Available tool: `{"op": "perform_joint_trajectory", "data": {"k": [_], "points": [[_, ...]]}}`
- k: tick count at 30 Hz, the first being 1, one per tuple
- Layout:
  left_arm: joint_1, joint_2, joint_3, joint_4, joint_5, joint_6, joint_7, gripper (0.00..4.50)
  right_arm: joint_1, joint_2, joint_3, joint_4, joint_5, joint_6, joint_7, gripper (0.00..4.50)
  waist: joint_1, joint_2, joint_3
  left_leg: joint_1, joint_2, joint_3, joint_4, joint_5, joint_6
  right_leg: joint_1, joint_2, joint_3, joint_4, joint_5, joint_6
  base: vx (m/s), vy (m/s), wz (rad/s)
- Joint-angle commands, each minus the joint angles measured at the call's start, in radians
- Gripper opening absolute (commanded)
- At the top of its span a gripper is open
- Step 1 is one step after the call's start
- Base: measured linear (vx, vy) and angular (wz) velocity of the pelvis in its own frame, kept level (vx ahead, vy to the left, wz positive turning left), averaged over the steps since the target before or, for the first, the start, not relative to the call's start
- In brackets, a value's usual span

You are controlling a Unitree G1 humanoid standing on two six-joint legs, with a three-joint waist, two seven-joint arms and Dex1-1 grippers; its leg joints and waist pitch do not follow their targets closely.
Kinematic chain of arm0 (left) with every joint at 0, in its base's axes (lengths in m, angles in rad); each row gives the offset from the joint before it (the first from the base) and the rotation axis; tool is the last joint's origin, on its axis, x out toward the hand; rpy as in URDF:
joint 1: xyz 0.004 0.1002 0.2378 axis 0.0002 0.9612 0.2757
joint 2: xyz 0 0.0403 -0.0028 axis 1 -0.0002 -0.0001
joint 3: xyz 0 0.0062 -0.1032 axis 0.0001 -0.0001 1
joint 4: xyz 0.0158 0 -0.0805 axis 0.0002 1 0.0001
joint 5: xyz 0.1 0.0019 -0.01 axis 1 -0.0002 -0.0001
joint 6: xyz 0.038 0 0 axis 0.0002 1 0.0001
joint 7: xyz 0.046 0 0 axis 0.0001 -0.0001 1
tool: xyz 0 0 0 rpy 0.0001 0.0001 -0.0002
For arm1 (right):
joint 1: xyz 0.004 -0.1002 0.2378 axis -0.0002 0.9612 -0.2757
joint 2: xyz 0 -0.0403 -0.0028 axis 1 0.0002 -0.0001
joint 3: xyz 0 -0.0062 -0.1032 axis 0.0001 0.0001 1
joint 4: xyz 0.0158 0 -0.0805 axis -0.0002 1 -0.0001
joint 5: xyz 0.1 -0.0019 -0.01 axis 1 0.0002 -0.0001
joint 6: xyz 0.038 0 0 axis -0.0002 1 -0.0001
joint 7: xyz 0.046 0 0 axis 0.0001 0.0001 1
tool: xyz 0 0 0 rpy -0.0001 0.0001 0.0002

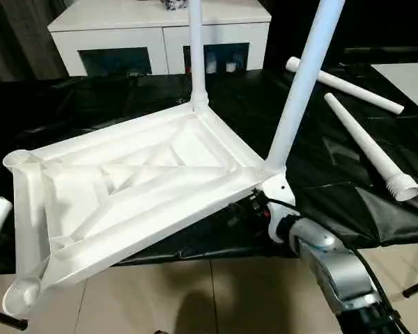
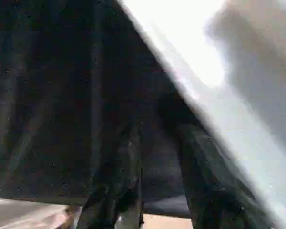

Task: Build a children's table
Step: Rotate table base

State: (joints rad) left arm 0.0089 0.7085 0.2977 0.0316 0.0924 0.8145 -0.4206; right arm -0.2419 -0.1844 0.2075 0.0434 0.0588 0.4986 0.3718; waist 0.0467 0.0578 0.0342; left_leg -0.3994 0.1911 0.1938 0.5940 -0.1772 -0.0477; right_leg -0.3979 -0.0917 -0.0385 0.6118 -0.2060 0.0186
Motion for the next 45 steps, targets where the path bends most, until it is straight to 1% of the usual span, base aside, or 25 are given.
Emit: {"op": "perform_joint_trajectory", "data": {"k": [1,2,4,7,12,16,19,22,25,26,28,29,30,32,33,35,36,37,38,39,40,41,42,44,45], "points": [[0.012,0.02,-0.039,-0.076,-0.033,0.051,-0.065,1.36,-0.032,0.026,0.015,0.049,-0.011,-0.016,-0.012,3.72,-0.001,0.018,-0.049,0.039,0.029,-0.025,-0.089,-0.332,-0.053,0.017,-0.033,0.029,-0.071,-0.137,-0.175,0.0,0.0,0.0],[0.012,0.02,-0.039,-0.076,-0.033,0.051,-0.065,1.36,-0.032,0.026,0.015,0.049,-0.011,-0.016,-0.012,3.72,-0.001,0.017,-0.048,0.038,0.029,-0.026,-0.089,-0.334,-0.052,0.016,-0.033,0.029,-0.071,-0.142,-0.175,0.0,0.0,0.0],[0.035,0.045,-0.072,-0.15,-0.062,0.089,-0.115,1.36,-0.066,0.049,0.025,0.119,-0.018,-0.042,-0.018,3.72,-0.001,0.017,-0.048,0.039,0.029,-0.027,-0.09,-0.34,-0.055,0.015,-0.033,0.028,-0.07,-0.158,-0.175,0.0,0.0,0.0],[0.036,0.061,-0.095,-0.209,-0.083,0.095,-0.152,1.36,-0.102,0.075,0.024,0.184,-0.021,-0.063,-0.029,3.72,0.002,0.019,-0.048,0.042,0.028,-0.025,-0.089,-0.349,-0.062,0.012,-0.032,0.029,-0.071,-0.16,-0.177,0.0,0.0,0.0],[0.04,0.09,-0.156,-0.333,-0.125,0.105,-0.239,1.36,-0.16,0.115,0.03,0.267,-0.029,-0.101,-0.026,3.72,0.004,0.017,-0.049,0.039,0.028,-0.026,-0.091,-0.334,-0.065,0.016,-0.032,0.027,-0.068,-0.152,-0.173,0.0,0.0,0.0],[0.031,0.072,-0.193,-0.382,-0.16,0.085,-0.271,1.36,-0.201,0.137,0.027,0.336,-0.034,-0.14,-0.027,3.72,0.0,0.016,-0.051,0.037,0.025,-0.024,-0.087,-0.313,-0.064,0.019,-0.031,0.027,-0.063,-0.131,-0.178,0.0,0.0,0.0],[0.03,0.045,-0.224,-0.406,-0.193,0.031,-0.304,1.36,-0.219,0.144,0.024,0.364,-0.036,-0.16,-0.025,3.72,-0.002,0.014,-0.051,0.036,0.025,-0.023,-0.085,-0.301,-0.059,0.02,-0.031,0.027,-0.065,-0.124,-0.182,0.0,0.0,0.0],[0.016,0.004,-0.295,-0.433,-0.224,-0.015,-0.349,1.36,-0.223,0.142,0.022,0.37,-0.037,-0.181,-0.01,3.72,-0.003,0.008,-0.053,0.035,0.025,-0.02,-0.083,-0.269,-0.051,0.023,-0.029,0.027,-0.061,-0.102,-0.183,0.0,0.0,0.0],[-0.012,-0.037,-0.334,-0.422,-0.232,-0.051,-0.353,1.36,-0.223,0.135,0.024,0.377,-0.039,-0.195,0.004,3.72,-0.005,0.008,-0.052,0.036,0.024,-0.019,-0.082,-0.273,-0.047,0.023,-0.029,0.028,-0.064,-0.115,-0.182,0.0,0.0,0.0],[-0.038,-0.069,-0.368,-0.403,-0.233,-0.086,-0.359,1.36,-0.218,0.128,0.025,0.373,-0.039,-0.203,0.014,3.72,-0.003,0.008,-0.053,0.037,0.025,-0.018,-0.081,-0.28,-0.048,0.022,-0.03,0.029,-0.065,-0.128,-0.181,0.0,0.0,0.0],[-0.051,-0.086,-0.385,-0.391,-0.232,-0.104,-0.359,1.36,-0.216,0.126,0.025,0.371,-0.038,-0.205,0.018,3.72,-0.003,0.007,-0.052,0.037,0.026,-0.018,-0.082,-0.286,-0.049,0.022,-0.03,0.03,-0.067,-0.143,-0.178,0.0,0.0,0.0],[-0.063,-0.099,-0.395,-0.38,-0.229,-0.117,-0.357,1.36,-0.217,0.124,0.023,0.373,-0.037,-0.207,0.021,3.72,-0.005,0.003,-0.052,0.033,0.025,-0.019,-0.083,-0.285,-0.048,0.026,-0.031,0.03,-0.067,-0.144,-0.177,0.0,0.0,0.0],[-0.077,-0.119,-0.408,-0.366,-0.226,-0.134,-0.354,1.36,-0.217,0.122,0.022,0.372,-0.037,-0.209,0.023,3.72,-0.005,0.004,-0.054,0.033,0.025,-0.019,-0.082,-0.275,-0.048,0.027,-0.03,0.029,-0.065,-0.136,-0.176,0.0,0.0,0.0],[-0.139,-0.184,-0.46,-0.298,-0.213,-0.189,-0.355,1.36,-0.214,0.113,0.018,0.36,-0.034,-0.211,0.035,3.72,-0.011,0.002,-0.054,0.032,0.024,-0.018,-0.08,-0.271,-0.045,0.028,-0.029,0.03,-0.067,-0.134,-0.176,0.0,0.0,0.0],[-0.166,-0.212,-0.481,-0.264,-0.208,-0.214,-0.358,1.36,-0.213,0.109,0.018,0.353,-0.034,-0.211,0.04,3.72,-0.013,0.004,-0.054,0.032,0.022,-0.018,-0.078,-0.264,-0.044,0.029,-0.029,0.03,-0.067,-0.129,-0.176,0.0,0.0,0.0],[-0.193,-0.24,-0.507,-0.226,-0.199,-0.243,-0.363,1.36,-0.207,0.101,0.018,0.337,-0.037,-0.211,0.045,3.72,-0.012,0.002,-0.058,0.029,0.023,-0.019,-0.076,-0.244,-0.04,0.033,-0.031,0.029,-0.064,-0.107,-0.178,0.0,0.0,0.0],[-0.206,-0.254,-0.523,-0.205,-0.193,-0.266,-0.364,1.36,-0.202,0.095,0.017,0.324,-0.039,-0.209,0.049,3.72,-0.017,0.001,-0.059,0.024,0.021,-0.019,-0.075,-0.221,-0.035,0.038,-0.03,0.028,-0.061,-0.08,-0.18,0.0,0.0,0.0],[-0.223,-0.27,-0.542,-0.179,-0.185,-0.293,-0.366,1.36,-0.197,0.087,0.016,0.309,-0.04,-0.207,0.054,3.72,-0.014,0.004,-0.061,0.03,0.022,-0.017,-0.071,-0.21,-0.027,0.035,-0.029,0.028,-0.063,-0.063,-0.179,0.0,0.0,0.0],[-0.226,-0.274,-0.547,-0.174,-0.183,-0.298,-0.366,1.36,-0.196,0.085,0.015,0.304,-0.04,-0.206,0.056,3.72,-0.014,0.004,-0.063,0.032,0.022,-0.016,-0.068,-0.202,-0.023,0.034,-0.029,0.029,-0.061,-0.045,-0.185,0.0,0.0,0.0],[-0.244,-0.291,-0.573,-0.145,-0.173,-0.321,-0.364,1.36,-0.184,0.071,0.013,0.271,-0.039,-0.197,0.067,3.72,-0.016,0.005,-0.063,0.025,0.022,-0.018,-0.069,-0.177,-0.017,0.041,-0.028,0.026,-0.057,-0.01,-0.192,0.0,0.0,0.0],[-0.253,-0.297,-0.588,-0.132,-0.162,-0.334,-0.357,1.36,-0.175,0.059,0.01,0.245,-0.039,-0.189,0.074,3.72,-0.014,0.005,-0.066,0.031,0.023,-0.016,-0.065,-0.169,-0.011,0.038,-0.027,0.027,-0.055,0.014,-0.196,0.0,0.0,0.0],[-0.266,-0.298,-0.605,-0.117,-0.149,-0.352,-0.353,1.36,-0.164,0.039,0.005,0.207,-0.042,-0.18,0.08,3.72,-0.015,0.004,-0.064,0.028,0.023,-0.017,-0.067,-0.165,-0.006,0.041,-0.026,0.026,-0.056,0.018,-0.196,0.0,0.0,0.0],[-0.277,-0.297,-0.61,-0.109,-0.144,-0.355,-0.354,1.36,-0.154,0.021,0.0,0.174,-0.043,-0.171,0.084,3.72,-0.016,0.012,-0.065,0.032,0.023,-0.017,-0.064,-0.168,-0.006,0.041,-0.025,0.025,-0.057,0.031,-0.194,0.0,0.0,0.0],[-0.288,-0.299,-0.567,-0.127,-0.168,-0.343,-0.342,1.36,-0.143,-0.008,-0.024,0.128,-0.031,-0.151,0.096,3.72,-0.015,0.008,-0.065,0.029,0.023,-0.018,-0.064,-0.157,-0.001,0.045,-0.026,0.025,-0.053,0.053,-0.201,0.0,0.0,0.0],[-0.29,-0.295,-0.555,-0.13,-0.169,-0.341,-0.335,1.36,-0.14,-0.016,-0.029,0.118,-0.029,-0.147,0.1,3.72,-0.013,0.009,-0.066,0.031,0.024,-0.017,-0.064,-0.165,0.002,0.044,-0.027,0.025,-0.054,0.043,-0.209,0.0,0.0,0.0]]}}
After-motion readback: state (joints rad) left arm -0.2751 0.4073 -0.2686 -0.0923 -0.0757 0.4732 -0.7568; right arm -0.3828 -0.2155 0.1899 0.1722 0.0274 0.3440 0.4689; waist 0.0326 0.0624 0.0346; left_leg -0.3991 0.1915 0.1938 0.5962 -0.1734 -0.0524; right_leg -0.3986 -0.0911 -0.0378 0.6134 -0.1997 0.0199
